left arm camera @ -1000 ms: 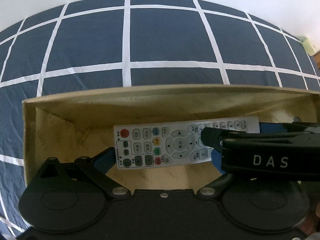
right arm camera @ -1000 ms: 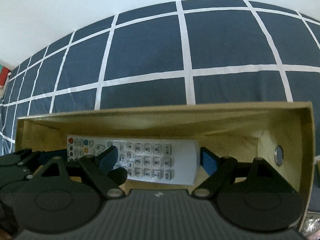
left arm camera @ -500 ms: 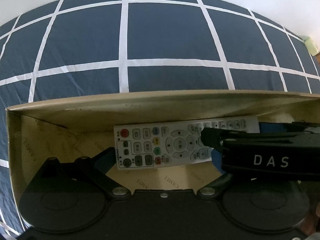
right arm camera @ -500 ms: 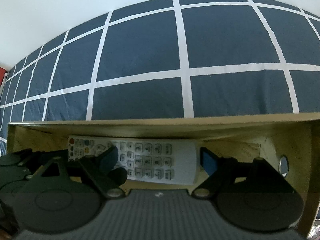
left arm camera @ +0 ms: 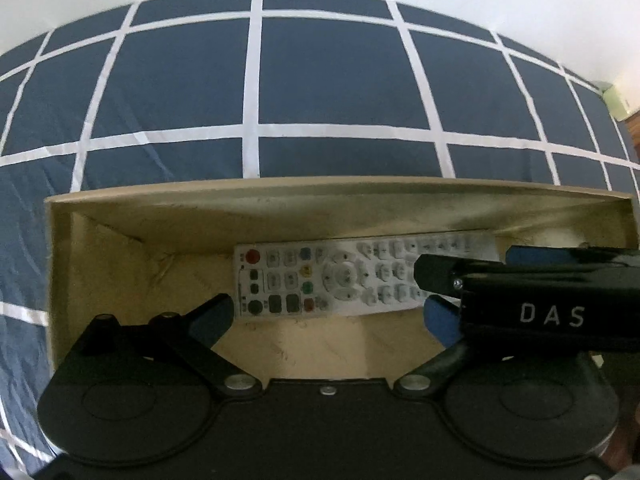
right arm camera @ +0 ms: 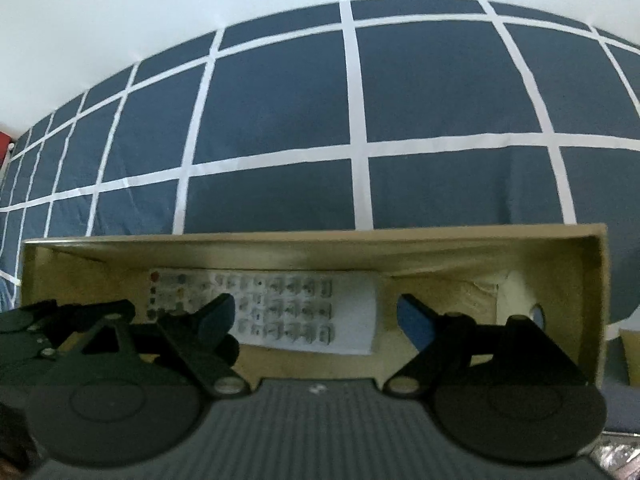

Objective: Organize objects
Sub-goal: 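Lower the remote into the cardboard box and open the right tool, then move the right tool to the black-and-red patterned card and close on it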

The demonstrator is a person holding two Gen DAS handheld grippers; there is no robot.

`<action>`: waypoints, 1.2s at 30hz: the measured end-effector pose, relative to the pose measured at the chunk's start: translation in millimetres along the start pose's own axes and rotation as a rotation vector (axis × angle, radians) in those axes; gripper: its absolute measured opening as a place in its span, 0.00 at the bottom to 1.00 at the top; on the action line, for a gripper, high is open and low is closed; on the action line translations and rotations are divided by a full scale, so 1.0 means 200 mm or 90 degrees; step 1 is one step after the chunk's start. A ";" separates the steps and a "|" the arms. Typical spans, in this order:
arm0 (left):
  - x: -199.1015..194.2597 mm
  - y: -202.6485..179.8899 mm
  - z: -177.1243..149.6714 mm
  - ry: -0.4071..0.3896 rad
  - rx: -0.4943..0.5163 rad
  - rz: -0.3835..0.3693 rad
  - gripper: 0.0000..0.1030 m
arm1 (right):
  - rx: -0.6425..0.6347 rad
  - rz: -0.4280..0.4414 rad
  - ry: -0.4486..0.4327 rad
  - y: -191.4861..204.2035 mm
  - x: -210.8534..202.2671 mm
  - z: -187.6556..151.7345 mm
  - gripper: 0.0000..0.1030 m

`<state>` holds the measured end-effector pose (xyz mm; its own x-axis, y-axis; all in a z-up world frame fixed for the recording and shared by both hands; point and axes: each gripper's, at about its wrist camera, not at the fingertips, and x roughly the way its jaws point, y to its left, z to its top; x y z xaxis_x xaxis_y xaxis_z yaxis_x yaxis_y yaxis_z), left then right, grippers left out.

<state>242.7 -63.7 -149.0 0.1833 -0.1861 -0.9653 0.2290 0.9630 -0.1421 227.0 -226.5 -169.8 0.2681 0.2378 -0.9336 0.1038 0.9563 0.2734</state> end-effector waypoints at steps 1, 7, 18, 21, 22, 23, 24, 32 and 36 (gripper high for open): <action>-0.02 0.00 -0.01 -0.003 -0.002 0.000 0.99 | 0.000 0.003 -0.003 0.00 -0.02 0.00 0.85; -0.15 -0.05 -0.06 -0.023 -0.009 0.006 0.99 | 0.001 0.026 -0.027 0.02 -0.23 -0.05 0.87; -0.44 -0.27 -0.25 -0.072 0.013 0.004 1.00 | 0.008 0.024 -0.100 -0.09 -0.63 -0.25 0.93; -0.50 -0.36 -0.31 -0.084 0.031 0.002 1.00 | 0.022 0.017 -0.119 -0.14 -0.72 -0.33 0.96; -0.52 -0.38 -0.32 -0.086 0.035 0.001 1.00 | 0.027 0.016 -0.125 -0.16 -0.75 -0.35 0.98; -0.54 -0.41 -0.34 -0.088 0.037 0.001 1.00 | 0.031 0.013 -0.131 -0.17 -0.78 -0.38 0.98; -0.55 -0.43 -0.36 -0.090 0.042 -0.001 1.00 | 0.035 0.011 -0.136 -0.19 -0.81 -0.40 0.98; -0.64 -0.61 -0.49 -0.097 0.087 -0.013 1.00 | 0.081 -0.021 -0.177 -0.30 -1.02 -0.60 1.00; -0.68 -0.71 -0.55 -0.104 0.110 -0.026 1.00 | 0.108 -0.044 -0.192 -0.37 -1.10 -0.70 1.00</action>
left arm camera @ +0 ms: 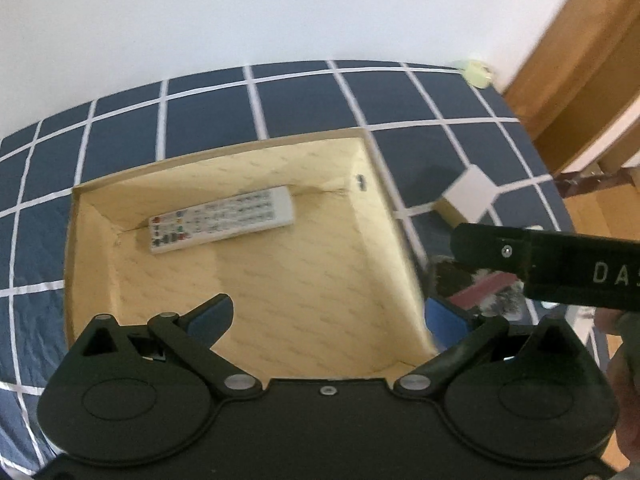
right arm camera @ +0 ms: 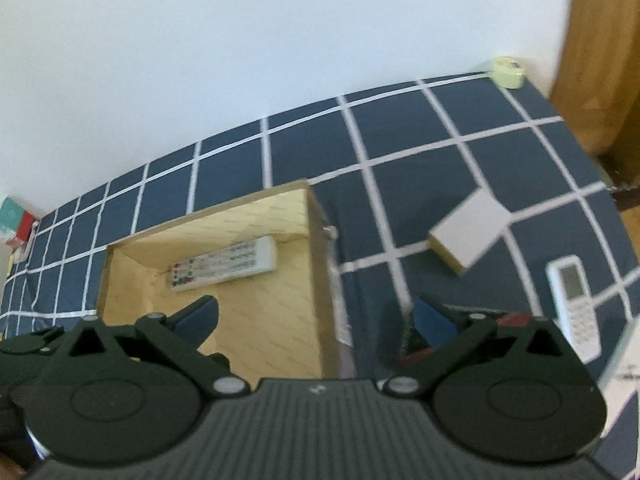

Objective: Organize objects
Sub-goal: 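Move the right tool to the black-and-red patterned card and close on it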

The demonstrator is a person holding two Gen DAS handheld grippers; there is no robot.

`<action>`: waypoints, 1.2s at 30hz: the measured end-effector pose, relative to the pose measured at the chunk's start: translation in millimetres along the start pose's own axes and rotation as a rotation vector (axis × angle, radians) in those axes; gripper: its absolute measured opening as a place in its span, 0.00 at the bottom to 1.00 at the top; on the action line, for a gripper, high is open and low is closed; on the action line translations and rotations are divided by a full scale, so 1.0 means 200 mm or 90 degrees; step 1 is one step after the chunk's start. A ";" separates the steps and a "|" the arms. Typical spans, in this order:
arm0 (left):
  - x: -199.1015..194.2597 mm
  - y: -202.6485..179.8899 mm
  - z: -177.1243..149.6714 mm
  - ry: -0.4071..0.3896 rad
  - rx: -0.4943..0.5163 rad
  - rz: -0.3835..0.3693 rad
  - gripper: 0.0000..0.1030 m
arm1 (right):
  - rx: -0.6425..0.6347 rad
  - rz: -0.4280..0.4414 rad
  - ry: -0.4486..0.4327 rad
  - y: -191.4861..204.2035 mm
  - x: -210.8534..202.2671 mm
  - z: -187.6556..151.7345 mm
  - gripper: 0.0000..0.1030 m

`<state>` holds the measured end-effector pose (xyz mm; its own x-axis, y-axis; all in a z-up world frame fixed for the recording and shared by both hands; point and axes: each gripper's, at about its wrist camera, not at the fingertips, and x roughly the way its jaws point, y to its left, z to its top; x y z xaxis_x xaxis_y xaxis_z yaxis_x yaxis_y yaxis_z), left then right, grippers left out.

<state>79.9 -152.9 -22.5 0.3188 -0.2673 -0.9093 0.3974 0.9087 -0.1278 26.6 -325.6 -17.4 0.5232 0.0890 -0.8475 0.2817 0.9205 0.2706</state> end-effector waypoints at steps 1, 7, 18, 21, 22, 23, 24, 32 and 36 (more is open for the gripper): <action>0.00 -0.02 0.00 0.000 0.002 0.000 1.00 | 0.008 -0.005 -0.004 -0.03 -0.02 -0.01 1.00; -0.01 -0.18 -0.01 -0.002 0.028 -0.012 1.00 | 0.053 -0.041 -0.021 -0.20 -0.12 -0.05 1.00; 0.12 -0.51 0.06 0.004 0.079 -0.016 1.00 | 0.112 -0.086 -0.021 -0.55 -0.15 -0.04 1.00; 0.18 -0.59 0.08 0.013 0.092 -0.018 1.00 | 0.126 -0.092 -0.013 -0.64 -0.14 -0.03 1.00; 0.20 -0.62 0.09 0.017 0.095 -0.019 1.00 | 0.130 -0.093 -0.010 -0.67 -0.13 -0.03 1.00; 0.22 -0.64 0.09 0.022 0.097 -0.017 1.00 | 0.136 -0.092 -0.007 -0.70 -0.12 -0.03 1.00; 0.25 -0.66 0.09 0.027 0.103 -0.016 1.00 | 0.141 -0.090 -0.003 -0.73 -0.11 -0.03 1.00; 0.42 -0.80 0.10 0.066 0.125 -0.012 1.00 | 0.169 -0.086 0.039 -0.86 0.02 -0.04 1.00; 0.52 -0.82 0.08 0.095 0.126 -0.005 0.99 | 0.182 -0.080 0.066 -0.91 0.12 -0.06 0.99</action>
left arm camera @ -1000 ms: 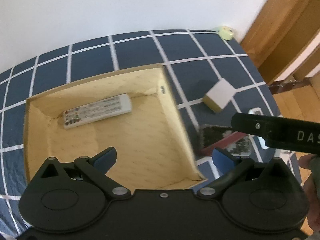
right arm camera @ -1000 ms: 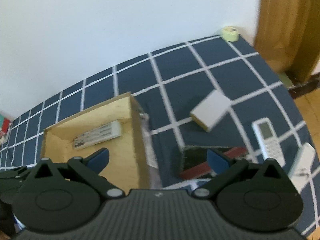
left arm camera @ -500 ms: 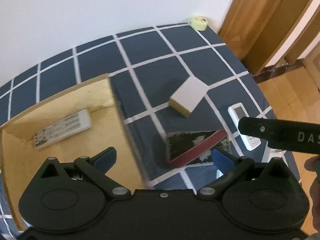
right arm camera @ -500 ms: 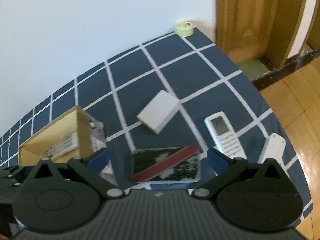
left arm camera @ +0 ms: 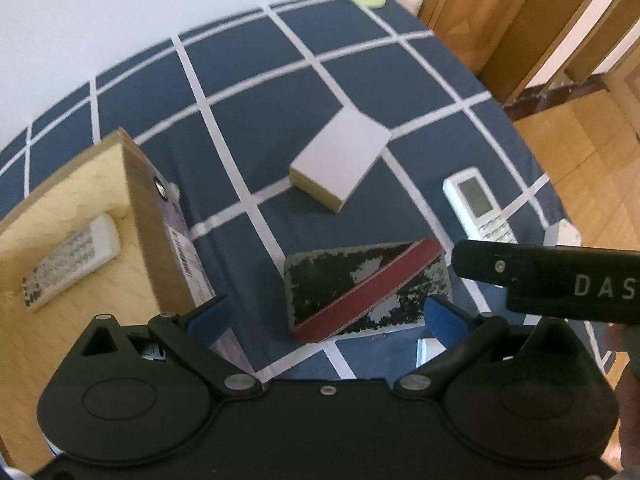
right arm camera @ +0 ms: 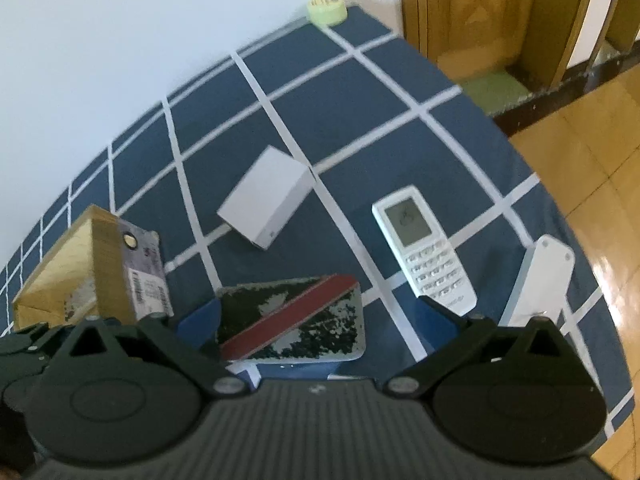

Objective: Organize objects
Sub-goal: 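Move the right tool to the black-and-red patterned card and close on it, then lift the patterned card with the right tool toward the box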

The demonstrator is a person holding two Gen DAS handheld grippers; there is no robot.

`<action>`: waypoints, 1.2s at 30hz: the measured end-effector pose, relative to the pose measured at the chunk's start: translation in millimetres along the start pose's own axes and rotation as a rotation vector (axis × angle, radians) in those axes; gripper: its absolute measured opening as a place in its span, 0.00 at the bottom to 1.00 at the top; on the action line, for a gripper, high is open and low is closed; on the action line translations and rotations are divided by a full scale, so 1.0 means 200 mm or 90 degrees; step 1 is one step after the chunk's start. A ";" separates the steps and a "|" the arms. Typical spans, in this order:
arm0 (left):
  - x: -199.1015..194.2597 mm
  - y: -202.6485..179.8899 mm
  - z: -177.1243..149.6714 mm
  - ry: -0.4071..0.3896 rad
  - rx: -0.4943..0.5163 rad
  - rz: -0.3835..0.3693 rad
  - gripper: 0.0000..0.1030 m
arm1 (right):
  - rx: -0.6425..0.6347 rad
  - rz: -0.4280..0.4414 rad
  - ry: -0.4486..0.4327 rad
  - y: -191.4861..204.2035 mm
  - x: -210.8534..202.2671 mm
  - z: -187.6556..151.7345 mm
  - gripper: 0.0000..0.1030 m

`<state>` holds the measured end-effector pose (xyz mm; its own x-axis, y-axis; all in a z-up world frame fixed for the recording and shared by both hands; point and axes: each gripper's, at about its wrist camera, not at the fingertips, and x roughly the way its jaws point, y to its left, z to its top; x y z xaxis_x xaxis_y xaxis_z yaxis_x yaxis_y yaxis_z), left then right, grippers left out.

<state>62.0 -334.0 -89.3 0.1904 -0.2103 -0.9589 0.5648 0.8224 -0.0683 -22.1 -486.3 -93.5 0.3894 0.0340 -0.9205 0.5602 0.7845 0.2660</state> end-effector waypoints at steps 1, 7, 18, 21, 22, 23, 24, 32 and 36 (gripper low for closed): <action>0.02 0.00 0.00 0.008 -0.001 0.001 0.98 | 0.001 -0.001 0.008 -0.01 0.03 0.00 0.98; 0.17 0.02 0.02 0.051 -0.015 -0.008 0.95 | 0.005 -0.007 0.046 -0.03 0.18 0.02 0.97; 0.38 0.05 0.03 0.115 -0.033 -0.031 0.86 | 0.005 -0.009 0.101 -0.06 0.42 0.01 0.90; 0.43 0.06 0.04 0.127 -0.035 -0.038 0.84 | 0.004 -0.008 0.113 -0.07 0.47 0.00 0.87; 0.44 0.06 0.04 0.132 -0.035 -0.039 0.82 | 0.004 -0.011 0.117 -0.07 0.49 0.00 0.86; 0.45 0.07 0.04 0.136 -0.037 -0.042 0.81 | 0.004 -0.010 0.121 -0.07 0.50 -0.01 0.85; 0.46 0.08 0.04 0.139 -0.040 -0.046 0.80 | 0.003 -0.010 0.125 -0.07 0.51 -0.01 0.85; 0.52 0.09 0.03 0.151 -0.047 -0.063 0.78 | -0.006 -0.014 0.143 -0.06 0.57 0.00 0.82; 0.54 0.10 0.03 0.152 -0.051 -0.074 0.79 | -0.014 -0.011 0.148 -0.04 0.59 0.01 0.78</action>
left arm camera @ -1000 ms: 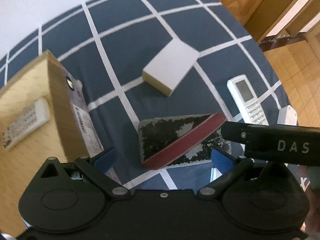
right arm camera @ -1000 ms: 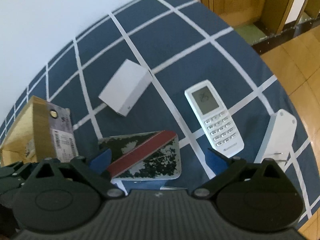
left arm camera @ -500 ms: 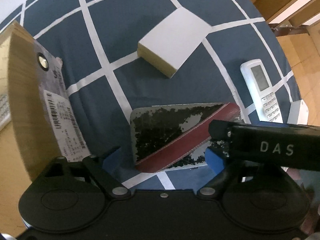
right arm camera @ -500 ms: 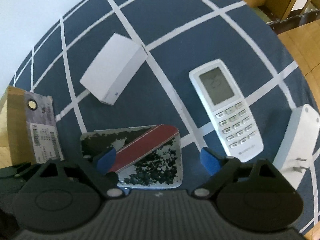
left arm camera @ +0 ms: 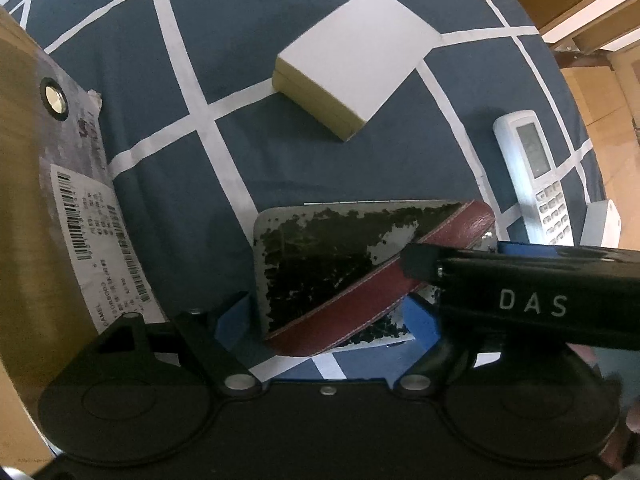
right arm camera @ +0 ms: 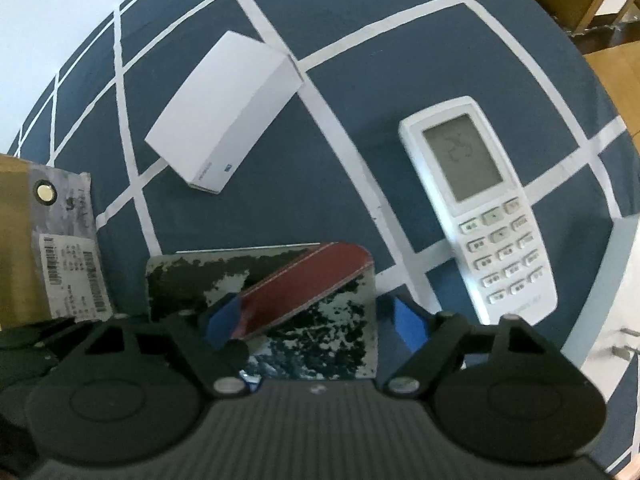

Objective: Organize objects
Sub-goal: 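Lift the patterned card with the right tool toward the box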

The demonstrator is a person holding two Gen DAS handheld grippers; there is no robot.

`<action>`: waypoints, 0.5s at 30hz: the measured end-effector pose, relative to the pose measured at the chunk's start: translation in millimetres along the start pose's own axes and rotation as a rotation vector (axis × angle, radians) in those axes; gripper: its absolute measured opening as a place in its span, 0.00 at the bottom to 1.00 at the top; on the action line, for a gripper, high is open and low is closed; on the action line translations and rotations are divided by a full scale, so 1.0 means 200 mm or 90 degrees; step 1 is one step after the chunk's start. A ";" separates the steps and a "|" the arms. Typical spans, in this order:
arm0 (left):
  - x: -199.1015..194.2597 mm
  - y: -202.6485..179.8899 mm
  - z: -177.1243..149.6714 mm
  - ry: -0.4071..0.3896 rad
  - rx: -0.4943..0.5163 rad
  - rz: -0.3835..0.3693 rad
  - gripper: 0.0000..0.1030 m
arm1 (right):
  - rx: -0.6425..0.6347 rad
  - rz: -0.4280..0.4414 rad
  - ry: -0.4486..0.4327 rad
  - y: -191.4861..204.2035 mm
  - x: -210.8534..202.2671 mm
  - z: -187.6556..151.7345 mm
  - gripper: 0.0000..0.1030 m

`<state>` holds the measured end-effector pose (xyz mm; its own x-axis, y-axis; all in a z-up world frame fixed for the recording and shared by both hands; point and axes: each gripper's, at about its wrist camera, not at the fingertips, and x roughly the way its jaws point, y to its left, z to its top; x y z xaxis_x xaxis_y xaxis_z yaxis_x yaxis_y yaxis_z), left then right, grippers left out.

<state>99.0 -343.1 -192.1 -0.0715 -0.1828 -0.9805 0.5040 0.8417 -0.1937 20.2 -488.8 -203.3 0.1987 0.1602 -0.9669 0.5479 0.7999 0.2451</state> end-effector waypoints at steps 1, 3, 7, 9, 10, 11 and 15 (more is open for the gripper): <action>0.00 0.00 0.00 0.000 -0.001 -0.003 0.79 | -0.003 0.000 0.000 0.01 0.00 0.00 0.77; 0.01 0.00 0.01 0.000 -0.002 -0.008 0.79 | -0.006 0.003 -0.001 0.02 0.00 0.00 0.75; 0.01 -0.01 0.01 0.001 0.000 -0.006 0.79 | -0.008 -0.002 -0.002 0.03 0.00 0.01 0.75; 0.01 -0.01 0.02 0.001 0.001 -0.006 0.79 | -0.009 -0.002 -0.004 0.03 0.00 0.01 0.75; 0.01 -0.01 0.02 0.001 0.001 -0.006 0.79 | -0.011 -0.002 -0.005 0.03 0.00 0.01 0.75; 0.01 -0.01 0.02 0.000 0.000 -0.007 0.79 | -0.013 -0.002 -0.007 0.03 0.00 0.01 0.75; 0.01 -0.01 0.01 -0.009 0.004 -0.006 0.80 | -0.021 -0.004 -0.013 0.04 0.00 0.00 0.75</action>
<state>100.0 -346.6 -194.2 -0.0644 -0.1982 -0.9780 0.5082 0.8370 -0.2031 25.3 -482.5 -202.0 0.2120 0.1431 -0.9667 0.5219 0.8198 0.2358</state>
